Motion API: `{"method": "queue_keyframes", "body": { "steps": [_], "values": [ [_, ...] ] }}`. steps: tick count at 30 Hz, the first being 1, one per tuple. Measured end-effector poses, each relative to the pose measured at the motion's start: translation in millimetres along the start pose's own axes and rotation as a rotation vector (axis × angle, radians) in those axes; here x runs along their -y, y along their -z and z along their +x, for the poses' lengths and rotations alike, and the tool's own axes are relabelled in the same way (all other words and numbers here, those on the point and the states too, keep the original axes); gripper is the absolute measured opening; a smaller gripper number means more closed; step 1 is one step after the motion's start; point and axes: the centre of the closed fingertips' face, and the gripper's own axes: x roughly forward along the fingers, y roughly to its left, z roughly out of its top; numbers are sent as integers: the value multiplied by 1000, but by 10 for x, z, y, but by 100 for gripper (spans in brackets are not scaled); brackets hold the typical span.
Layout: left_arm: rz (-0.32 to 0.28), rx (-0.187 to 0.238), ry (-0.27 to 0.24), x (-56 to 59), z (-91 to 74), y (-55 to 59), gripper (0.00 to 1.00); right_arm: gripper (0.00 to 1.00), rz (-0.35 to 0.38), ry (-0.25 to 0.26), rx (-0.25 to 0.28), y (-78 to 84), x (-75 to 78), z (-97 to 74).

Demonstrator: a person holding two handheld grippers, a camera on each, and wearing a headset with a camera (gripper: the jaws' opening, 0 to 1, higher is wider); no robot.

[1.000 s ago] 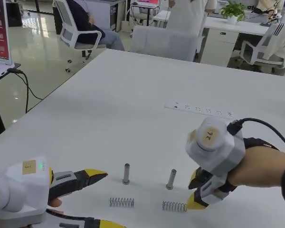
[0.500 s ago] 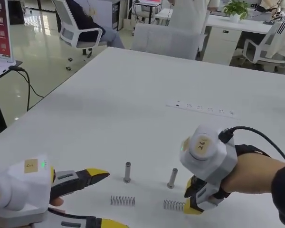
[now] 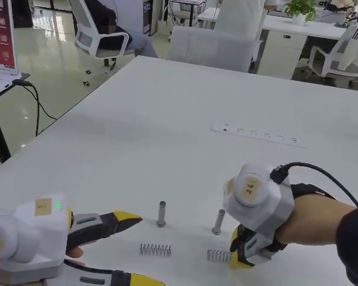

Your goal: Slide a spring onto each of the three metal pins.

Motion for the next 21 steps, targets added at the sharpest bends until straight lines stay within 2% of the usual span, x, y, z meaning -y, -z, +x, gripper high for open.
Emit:
{"method": "queue_keyframes", "body": {
  "steps": [13, 19, 21],
  "values": [
    [3, -4, 18, 47, 24, -4, 62, 8, -50, 11, -11, -10, 0, 12],
    [17, -21, 60, 129, 80, 1, 57, 8, -43, -1, -2, -81, -56, -116],
    [22, -23, 77, 160, 109, -12, 56, 8, -43, -16, 22, -140, -98, -180]
  ]
}}
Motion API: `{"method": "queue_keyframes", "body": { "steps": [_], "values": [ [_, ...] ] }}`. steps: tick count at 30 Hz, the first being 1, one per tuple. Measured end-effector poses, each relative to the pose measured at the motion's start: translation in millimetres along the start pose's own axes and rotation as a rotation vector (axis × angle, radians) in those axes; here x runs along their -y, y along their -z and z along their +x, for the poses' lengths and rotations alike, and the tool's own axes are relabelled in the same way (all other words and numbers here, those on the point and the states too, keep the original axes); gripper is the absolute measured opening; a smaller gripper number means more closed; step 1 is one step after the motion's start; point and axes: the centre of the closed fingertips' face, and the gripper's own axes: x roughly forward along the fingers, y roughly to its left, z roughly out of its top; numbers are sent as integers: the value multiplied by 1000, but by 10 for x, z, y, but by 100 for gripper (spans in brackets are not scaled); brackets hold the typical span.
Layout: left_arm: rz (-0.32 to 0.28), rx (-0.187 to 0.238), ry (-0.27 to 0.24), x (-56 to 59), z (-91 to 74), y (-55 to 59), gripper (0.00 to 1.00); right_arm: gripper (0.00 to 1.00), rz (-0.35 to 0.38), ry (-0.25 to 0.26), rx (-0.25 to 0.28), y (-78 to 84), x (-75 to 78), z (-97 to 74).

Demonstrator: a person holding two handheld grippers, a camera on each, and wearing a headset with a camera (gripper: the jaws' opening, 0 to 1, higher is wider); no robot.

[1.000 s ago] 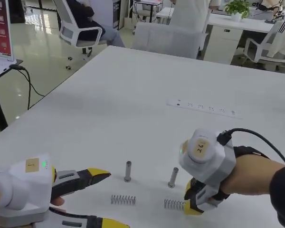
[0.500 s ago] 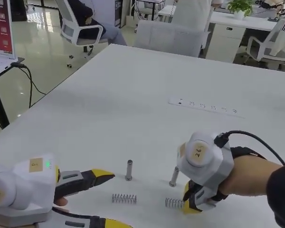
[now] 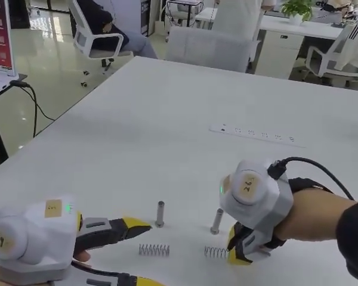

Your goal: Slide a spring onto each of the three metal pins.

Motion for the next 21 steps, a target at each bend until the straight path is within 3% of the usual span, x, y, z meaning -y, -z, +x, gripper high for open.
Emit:
{"method": "queue_keyframes", "body": {
  "steps": [21],
  "values": [
    [71, -7, 129, 176, 235, -173, 39, 8, -31, -22, 35, -224, -256, -301]
  ]
}}
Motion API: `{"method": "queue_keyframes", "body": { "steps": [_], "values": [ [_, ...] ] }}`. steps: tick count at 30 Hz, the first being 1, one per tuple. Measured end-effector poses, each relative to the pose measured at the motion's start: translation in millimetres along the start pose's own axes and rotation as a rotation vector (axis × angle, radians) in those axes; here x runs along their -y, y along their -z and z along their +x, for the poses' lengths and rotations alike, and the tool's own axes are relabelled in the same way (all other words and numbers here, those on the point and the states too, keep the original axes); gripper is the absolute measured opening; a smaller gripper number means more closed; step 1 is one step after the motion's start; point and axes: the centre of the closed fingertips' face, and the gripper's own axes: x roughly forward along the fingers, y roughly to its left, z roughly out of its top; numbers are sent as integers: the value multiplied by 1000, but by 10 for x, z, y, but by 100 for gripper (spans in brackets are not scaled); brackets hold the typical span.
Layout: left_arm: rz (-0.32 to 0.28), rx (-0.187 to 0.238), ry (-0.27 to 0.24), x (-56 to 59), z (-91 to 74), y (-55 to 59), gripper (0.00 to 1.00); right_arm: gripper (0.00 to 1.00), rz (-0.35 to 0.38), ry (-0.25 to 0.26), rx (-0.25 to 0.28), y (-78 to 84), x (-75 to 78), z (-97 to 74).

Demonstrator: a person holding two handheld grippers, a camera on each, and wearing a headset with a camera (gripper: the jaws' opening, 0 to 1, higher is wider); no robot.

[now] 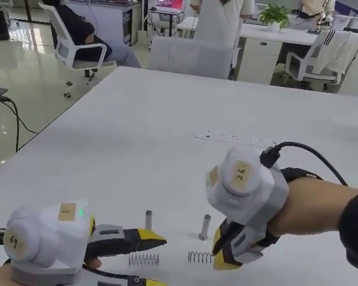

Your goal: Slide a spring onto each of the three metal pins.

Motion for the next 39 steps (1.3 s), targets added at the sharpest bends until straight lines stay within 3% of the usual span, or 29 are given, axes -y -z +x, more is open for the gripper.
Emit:
{"method": "queue_keyframes", "body": {
  "steps": [20, 39],
  "values": [
    [59, 6, 48, 68, 118, -96, 22, 8, -62, 3, 8, -242, -144, -91],
    [92, -2, 47, 76, 141, -87, 6, 8, -74, -2, 6, -271, -183, -95]
  ]
}}
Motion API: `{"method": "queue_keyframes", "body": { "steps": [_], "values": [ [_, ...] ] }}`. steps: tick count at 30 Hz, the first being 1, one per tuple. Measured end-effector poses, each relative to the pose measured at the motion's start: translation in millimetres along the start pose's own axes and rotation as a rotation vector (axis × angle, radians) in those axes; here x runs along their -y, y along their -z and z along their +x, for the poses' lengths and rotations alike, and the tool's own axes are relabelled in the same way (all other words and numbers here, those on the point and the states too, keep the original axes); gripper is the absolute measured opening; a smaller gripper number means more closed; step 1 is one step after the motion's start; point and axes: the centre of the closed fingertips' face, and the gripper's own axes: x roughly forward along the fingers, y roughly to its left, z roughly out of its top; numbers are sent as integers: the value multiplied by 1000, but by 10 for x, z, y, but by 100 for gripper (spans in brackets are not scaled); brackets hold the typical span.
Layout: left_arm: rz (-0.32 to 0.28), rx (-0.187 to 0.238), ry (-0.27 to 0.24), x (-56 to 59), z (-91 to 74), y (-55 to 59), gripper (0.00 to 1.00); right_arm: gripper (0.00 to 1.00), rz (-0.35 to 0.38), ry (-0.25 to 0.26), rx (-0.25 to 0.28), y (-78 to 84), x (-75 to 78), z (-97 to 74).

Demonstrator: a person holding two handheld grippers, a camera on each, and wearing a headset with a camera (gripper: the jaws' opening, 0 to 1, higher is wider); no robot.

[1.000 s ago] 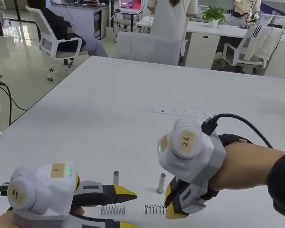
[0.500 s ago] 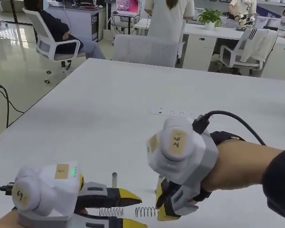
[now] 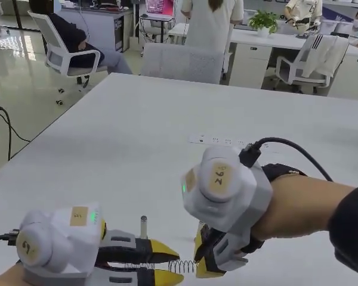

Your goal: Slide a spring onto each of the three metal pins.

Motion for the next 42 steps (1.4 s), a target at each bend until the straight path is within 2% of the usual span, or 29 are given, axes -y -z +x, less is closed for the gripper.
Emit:
{"method": "queue_keyframes", "body": {
  "steps": [3, 28, 35, 42],
  "values": [
    [2, -1, 1, 1, 0, 3, 4, 8, 0, 3, 1, 1, 6, 1],
    [6, 12, 27, 64, -14, -27, 2, 10, 3, -1, 13, 4, -8, -9],
    [8, 23, 27, 66, -34, -65, 2, 12, 14, -6, 11, 43, -8, 19],
    [15, 50, 31, 72, -44, -157, 2, 12, 25, -13, 5, 81, -7, 45]
  ]
}}
